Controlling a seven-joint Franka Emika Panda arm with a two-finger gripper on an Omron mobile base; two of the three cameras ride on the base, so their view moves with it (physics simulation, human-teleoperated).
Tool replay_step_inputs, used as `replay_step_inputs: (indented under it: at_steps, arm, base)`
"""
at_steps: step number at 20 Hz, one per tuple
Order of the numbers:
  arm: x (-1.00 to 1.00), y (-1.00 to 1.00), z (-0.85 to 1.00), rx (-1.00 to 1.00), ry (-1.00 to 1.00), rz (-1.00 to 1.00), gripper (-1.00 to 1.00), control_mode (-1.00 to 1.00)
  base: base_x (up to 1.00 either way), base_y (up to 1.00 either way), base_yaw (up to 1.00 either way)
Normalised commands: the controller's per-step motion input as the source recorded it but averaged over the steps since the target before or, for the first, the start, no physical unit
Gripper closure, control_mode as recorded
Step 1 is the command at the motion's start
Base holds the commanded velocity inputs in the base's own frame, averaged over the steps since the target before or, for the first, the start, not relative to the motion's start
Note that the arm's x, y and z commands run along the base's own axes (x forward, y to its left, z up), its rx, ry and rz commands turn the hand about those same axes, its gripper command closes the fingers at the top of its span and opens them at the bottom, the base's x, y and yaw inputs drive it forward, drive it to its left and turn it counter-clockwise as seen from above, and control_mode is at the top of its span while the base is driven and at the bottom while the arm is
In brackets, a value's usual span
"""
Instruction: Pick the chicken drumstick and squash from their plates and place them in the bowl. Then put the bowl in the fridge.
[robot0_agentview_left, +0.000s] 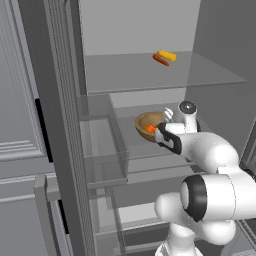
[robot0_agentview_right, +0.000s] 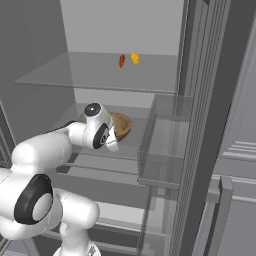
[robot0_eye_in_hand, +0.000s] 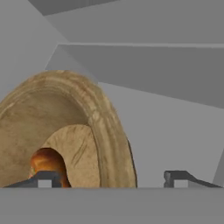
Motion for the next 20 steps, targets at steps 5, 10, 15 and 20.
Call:
replay_step_inputs:
  at_steps: [5, 10, 15, 20]
  arm:
    - [-0.15, 0.00, 0.32, 0.00, -0.02, 0.05, -1.00, -1.00]
    - [-0.17, 0.00, 0.01, 0.00, -0.03, 0.00, -1.00, -1.00]
    - [-0.83, 0.00, 0.15, 0.00, -0.11, 0.05, -1.00, -1.00]
    - [-0.95, 0.00, 0.47, -0.01, -0.06, 0.18, -1.00, -1.00]
  base:
    - [0.00, 0.00, 0.00]
    - [0.00, 0.00, 0.00]
    - [0.00, 0.00, 0.00]
    - [0.00, 0.00, 0.00]
